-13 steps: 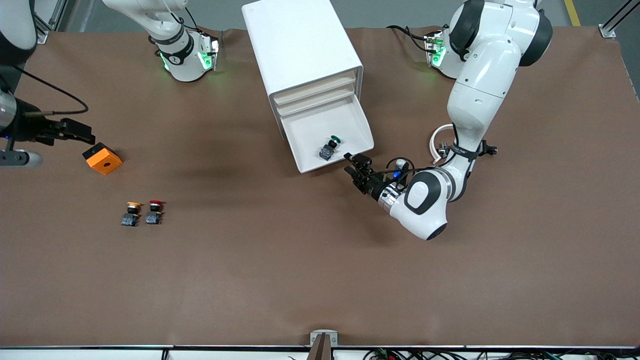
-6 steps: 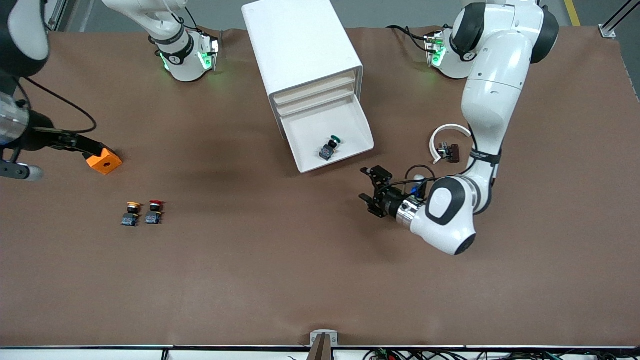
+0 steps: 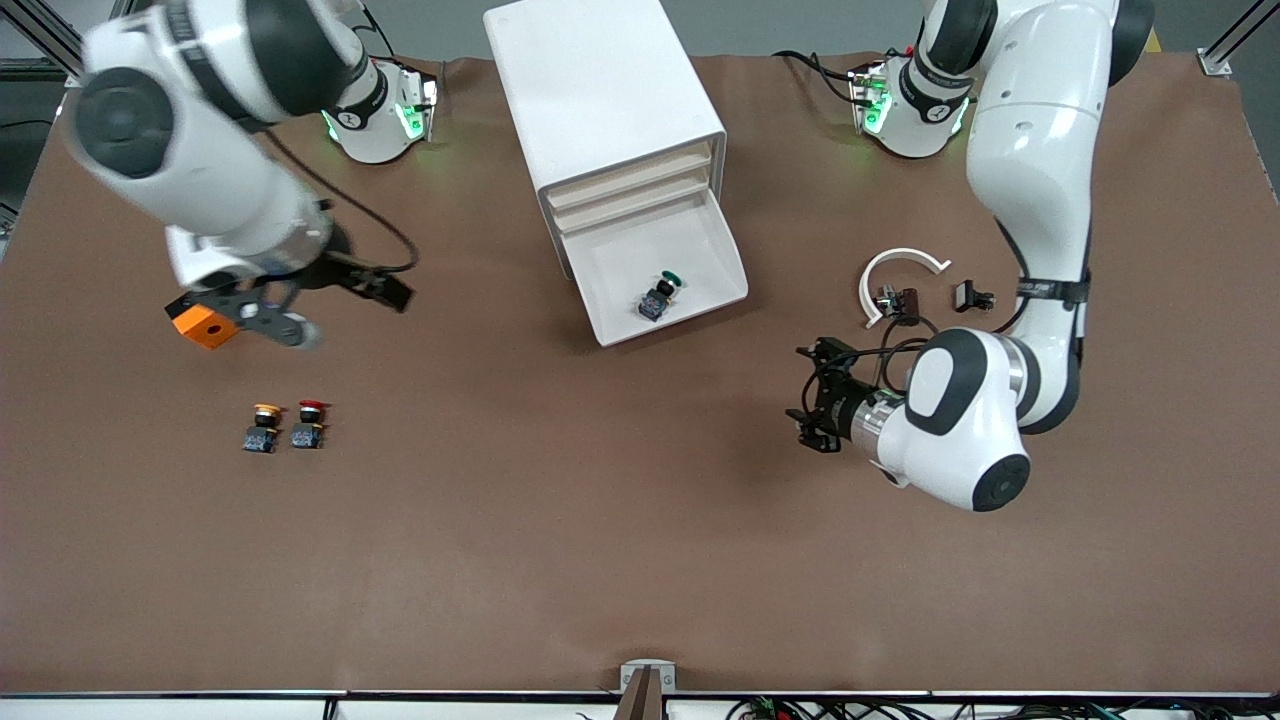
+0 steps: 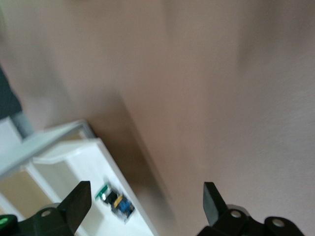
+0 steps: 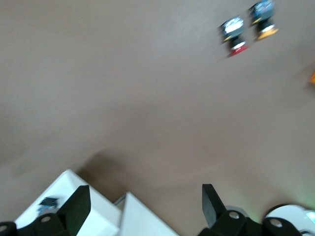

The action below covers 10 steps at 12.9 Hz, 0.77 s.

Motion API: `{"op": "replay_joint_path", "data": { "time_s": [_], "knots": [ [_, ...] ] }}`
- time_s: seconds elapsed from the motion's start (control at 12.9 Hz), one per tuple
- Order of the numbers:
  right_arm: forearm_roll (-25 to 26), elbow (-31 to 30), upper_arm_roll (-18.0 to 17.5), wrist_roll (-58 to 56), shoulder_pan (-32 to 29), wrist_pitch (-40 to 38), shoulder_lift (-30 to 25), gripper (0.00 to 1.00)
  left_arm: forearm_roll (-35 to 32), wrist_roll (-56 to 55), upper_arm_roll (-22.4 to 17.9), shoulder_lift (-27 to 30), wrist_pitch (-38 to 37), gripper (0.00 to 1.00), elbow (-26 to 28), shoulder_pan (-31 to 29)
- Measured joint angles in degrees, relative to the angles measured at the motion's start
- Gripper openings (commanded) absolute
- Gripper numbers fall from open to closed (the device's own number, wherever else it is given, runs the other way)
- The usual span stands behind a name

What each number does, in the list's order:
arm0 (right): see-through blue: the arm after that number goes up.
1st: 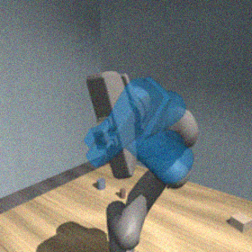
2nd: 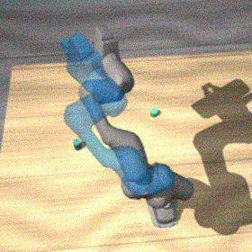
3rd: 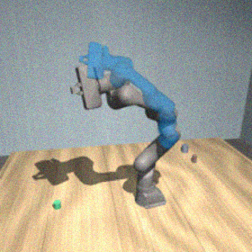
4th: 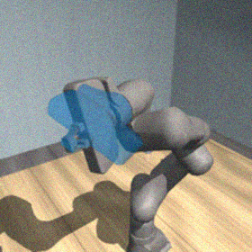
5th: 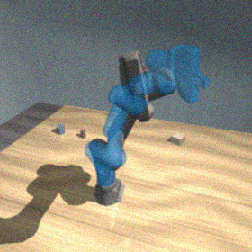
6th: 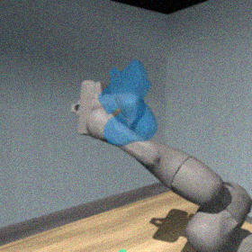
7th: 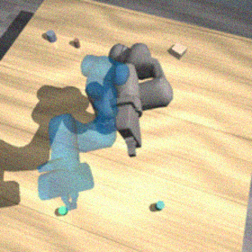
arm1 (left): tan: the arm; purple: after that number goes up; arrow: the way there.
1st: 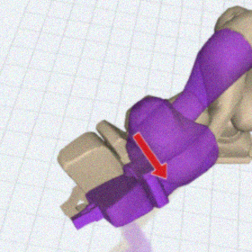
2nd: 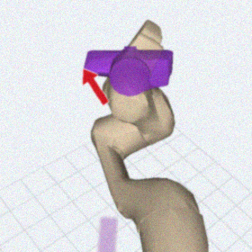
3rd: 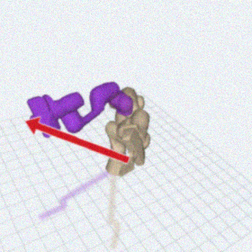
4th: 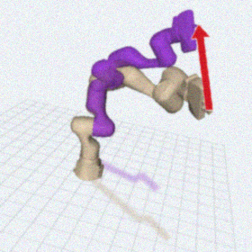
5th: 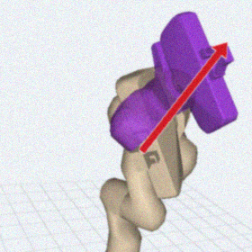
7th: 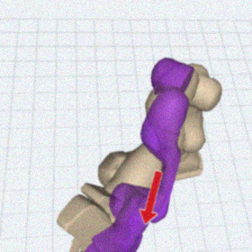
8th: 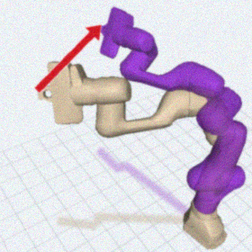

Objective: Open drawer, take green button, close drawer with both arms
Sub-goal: 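Lower the right gripper into the open drawer over the green button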

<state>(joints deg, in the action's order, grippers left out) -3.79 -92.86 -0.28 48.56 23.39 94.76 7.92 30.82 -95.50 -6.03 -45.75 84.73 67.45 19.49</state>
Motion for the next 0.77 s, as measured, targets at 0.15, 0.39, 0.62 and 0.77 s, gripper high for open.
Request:
{"op": "replay_joint_path", "data": {
  "time_s": [0.15,0.39,0.62,0.77],
  "knots": [
    [0.0,-0.2,0.0,8.5,6.7,3.7,2.2,1.0,-6.7,5.7,-0.1,2.6,-0.1,1.0,0.0,0.0],
    [0.0,-0.4,0.0,17.9,14.4,10.1,6.8,1.0,-14.7,20.8,-0.5,7.4,-0.2,1.0,-0.1,-0.1],
    [0.0,-0.6,0.0,24.9,18.7,15.7,11.2,1.0,-24.7,28.8,-0.7,12.0,-0.5,1.0,0.0,-0.1],
    [0.0,-0.7,0.1,28.7,21.0,19.7,14.4,1.0,-28.9,32.5,-0.6,13.3,-0.6,1.0,0.1,0.2]
  ]
}}
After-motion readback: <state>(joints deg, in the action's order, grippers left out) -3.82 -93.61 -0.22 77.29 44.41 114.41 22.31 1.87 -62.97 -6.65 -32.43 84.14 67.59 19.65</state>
